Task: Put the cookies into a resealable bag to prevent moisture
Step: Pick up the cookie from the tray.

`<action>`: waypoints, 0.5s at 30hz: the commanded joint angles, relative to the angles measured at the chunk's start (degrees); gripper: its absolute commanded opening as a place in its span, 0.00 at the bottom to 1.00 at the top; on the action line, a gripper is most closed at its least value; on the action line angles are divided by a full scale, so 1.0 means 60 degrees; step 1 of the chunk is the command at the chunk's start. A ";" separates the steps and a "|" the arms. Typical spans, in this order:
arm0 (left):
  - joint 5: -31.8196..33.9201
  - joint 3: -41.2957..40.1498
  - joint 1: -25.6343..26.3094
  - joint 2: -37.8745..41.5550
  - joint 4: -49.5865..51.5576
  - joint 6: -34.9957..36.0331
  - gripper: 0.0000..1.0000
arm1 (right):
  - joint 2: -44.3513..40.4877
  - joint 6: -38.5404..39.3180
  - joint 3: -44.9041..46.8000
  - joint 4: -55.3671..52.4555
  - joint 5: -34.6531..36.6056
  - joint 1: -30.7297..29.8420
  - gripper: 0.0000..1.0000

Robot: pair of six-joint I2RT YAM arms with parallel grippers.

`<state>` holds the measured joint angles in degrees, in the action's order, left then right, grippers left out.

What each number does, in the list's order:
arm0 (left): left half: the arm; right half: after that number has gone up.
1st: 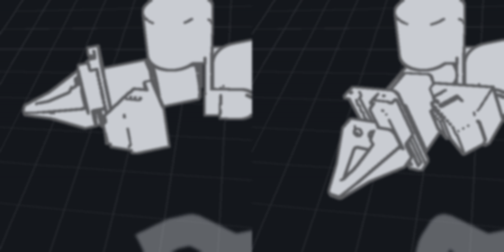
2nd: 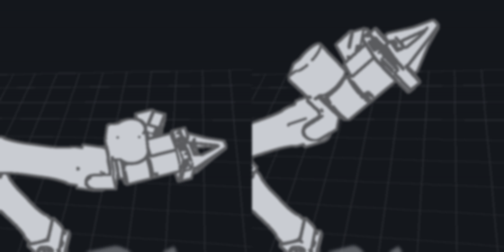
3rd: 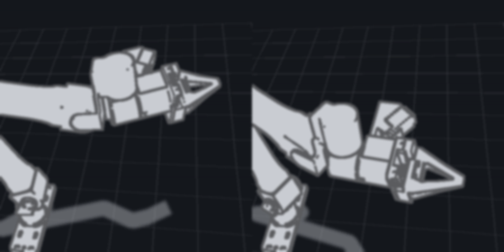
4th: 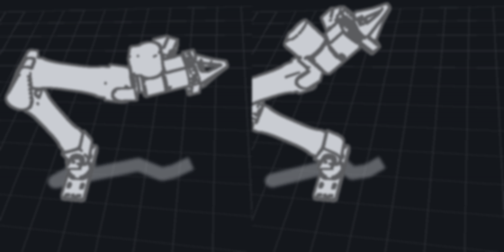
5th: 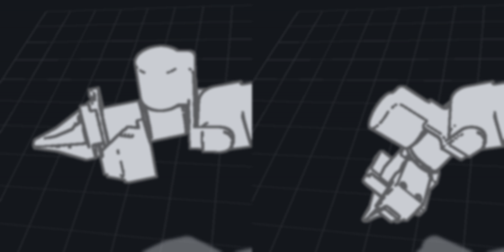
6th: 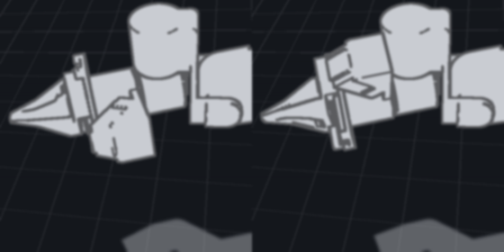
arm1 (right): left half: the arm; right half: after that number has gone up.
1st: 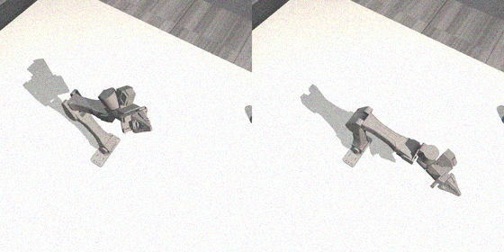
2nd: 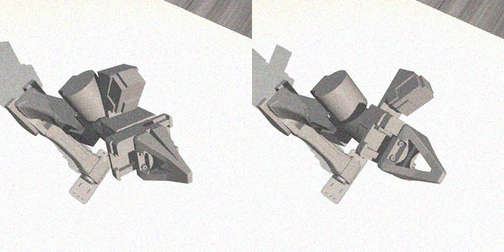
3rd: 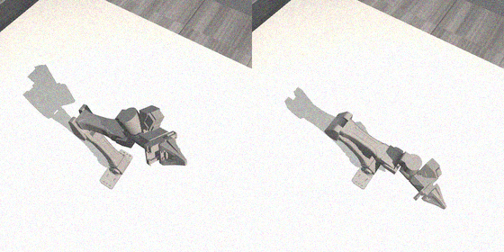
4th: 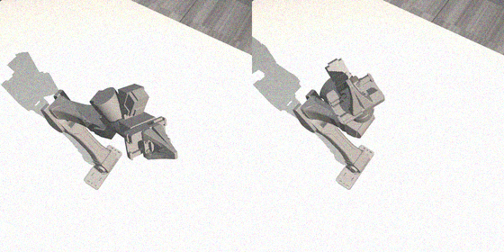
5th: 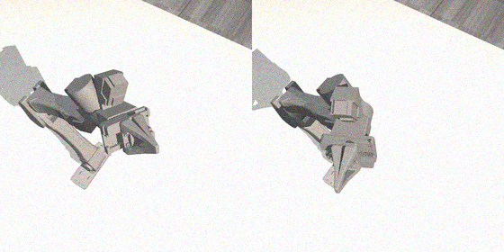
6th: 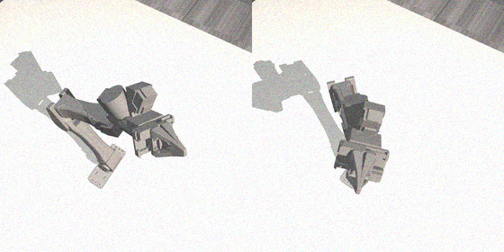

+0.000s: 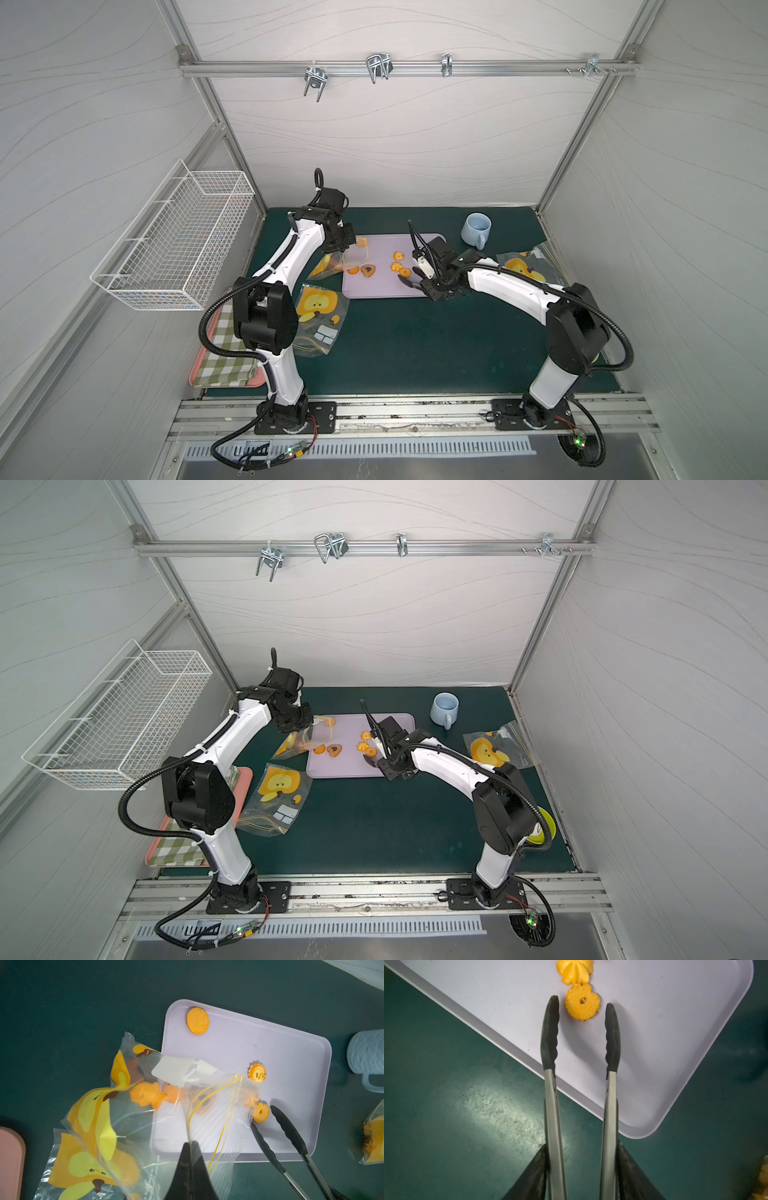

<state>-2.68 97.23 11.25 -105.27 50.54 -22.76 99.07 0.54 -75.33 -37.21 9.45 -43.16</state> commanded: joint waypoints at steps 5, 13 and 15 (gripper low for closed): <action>-0.0039 0.0219 -0.0056 -0.0091 -0.0120 -0.0004 0.00 | 0.0505 0.0257 -0.0567 -0.0242 0.0200 -0.0147 0.49; -0.0022 0.0224 -0.0070 -0.0076 -0.0117 0.0000 0.00 | 0.0473 0.0226 -0.0544 -0.0209 0.0247 -0.0179 0.41; -0.0037 0.0221 -0.0068 -0.0077 -0.0119 -0.0001 0.00 | 0.0341 0.0174 -0.0490 -0.0131 0.0319 -0.0184 0.40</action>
<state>-2.68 97.23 11.22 -105.30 50.52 -22.76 101.78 1.10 -77.67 -37.80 10.87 -43.66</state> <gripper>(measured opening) 0.056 0.410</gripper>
